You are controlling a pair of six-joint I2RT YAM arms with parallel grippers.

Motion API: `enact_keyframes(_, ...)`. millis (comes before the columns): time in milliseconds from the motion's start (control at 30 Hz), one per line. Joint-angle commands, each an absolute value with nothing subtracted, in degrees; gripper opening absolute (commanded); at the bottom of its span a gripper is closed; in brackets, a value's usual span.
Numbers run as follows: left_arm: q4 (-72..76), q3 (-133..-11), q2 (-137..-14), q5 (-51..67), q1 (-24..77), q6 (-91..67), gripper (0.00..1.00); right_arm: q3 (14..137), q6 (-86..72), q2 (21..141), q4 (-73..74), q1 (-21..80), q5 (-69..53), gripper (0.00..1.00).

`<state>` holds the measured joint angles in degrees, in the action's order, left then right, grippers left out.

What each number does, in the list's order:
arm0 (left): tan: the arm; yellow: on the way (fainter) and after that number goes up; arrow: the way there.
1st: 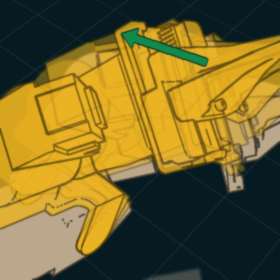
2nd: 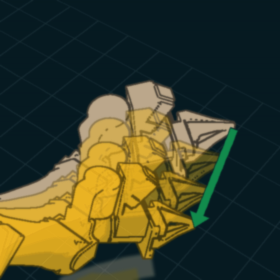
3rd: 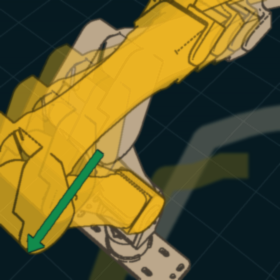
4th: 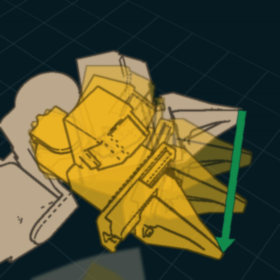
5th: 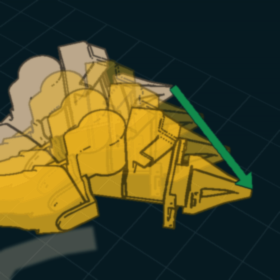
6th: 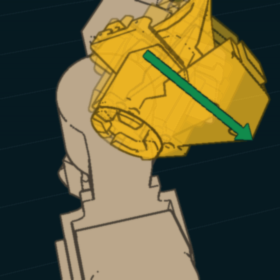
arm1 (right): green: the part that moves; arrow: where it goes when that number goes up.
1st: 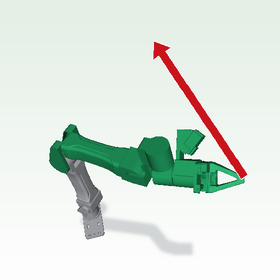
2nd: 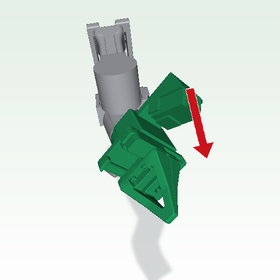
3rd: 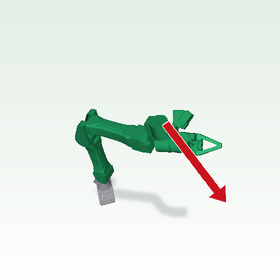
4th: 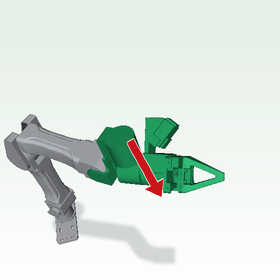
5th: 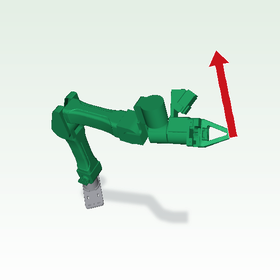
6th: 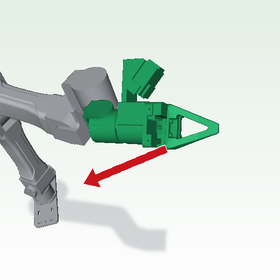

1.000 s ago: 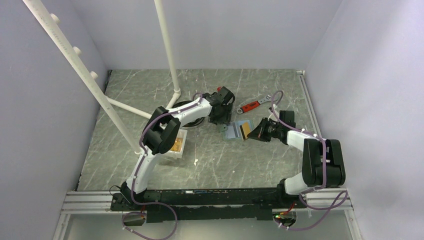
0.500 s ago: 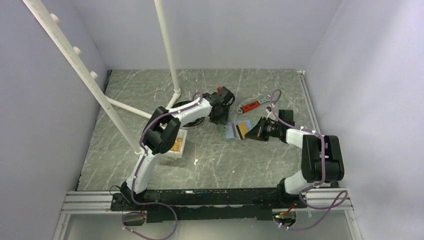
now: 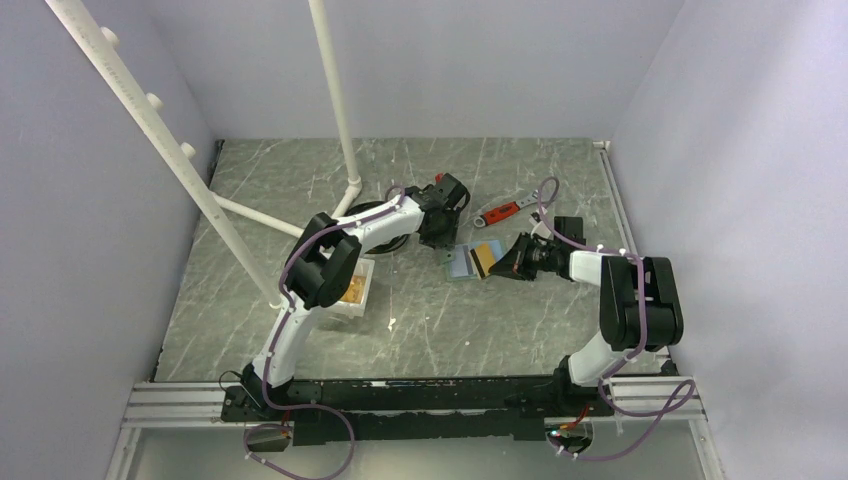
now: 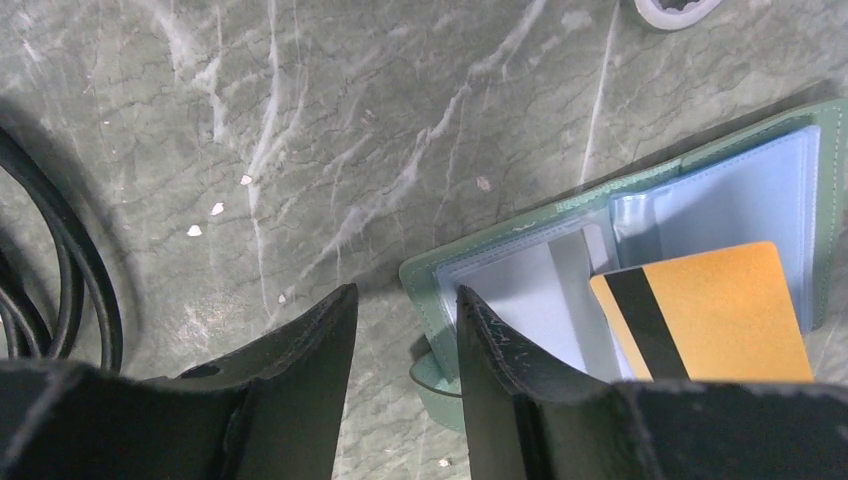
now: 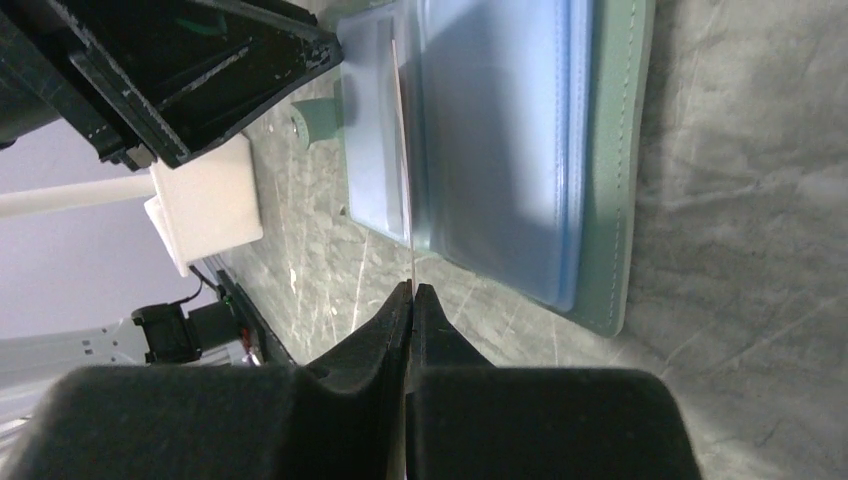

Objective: Put the credit cards into the card holder
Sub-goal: Insert the credit card into the card holder.

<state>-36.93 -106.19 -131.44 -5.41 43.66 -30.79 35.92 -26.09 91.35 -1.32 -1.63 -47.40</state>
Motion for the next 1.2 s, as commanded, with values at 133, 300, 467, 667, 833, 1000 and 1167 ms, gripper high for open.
enact_keyframes(133, -42.55, -101.3, -135.84, -8.72, 43.17, -28.48, 0.46, 41.51, -25.21, 95.93, -1.69, 1.33, -43.42, 0.0)
enact_keyframes(300, -42.45, -101.06, -135.7, -8.36, 43.19, -28.48, 0.45, 42.0, -25.16, 95.99, -0.72, 2.03, -41.0, 0.0)
enact_keyframes(467, -42.19, -101.04, -135.35, -7.69, 43.2, -28.55, 0.45, 41.18, -26.31, 96.58, -2.89, 2.48, -42.27, 0.0)
enact_keyframes(667, -42.33, -101.22, -135.3, -7.78, 43.32, -28.51, 0.44, 41.93, -26.85, 97.69, -4.36, 3.21, -40.58, 0.0)
enact_keyframes(833, -42.36, -101.16, -135.24, -7.66, 43.31, -28.3, 0.44, 41.3, -26.49, 96.44, -5.02, 3.3, -37.8, 0.0)
enact_keyframes(1000, -42.36, -101.34, -135.26, -7.71, 43.29, -28.21, 0.43, 40.83, -26.48, 96.44, -6.03, 3.38, -36.33, 0.0)
enact_keyframes(1167, -42.11, -100.94, -135.05, -7.63, 43.32, -28.13, 0.43, 41.23, -25.57, 95.14, -5.32, 3.89, -33.29, 0.0)
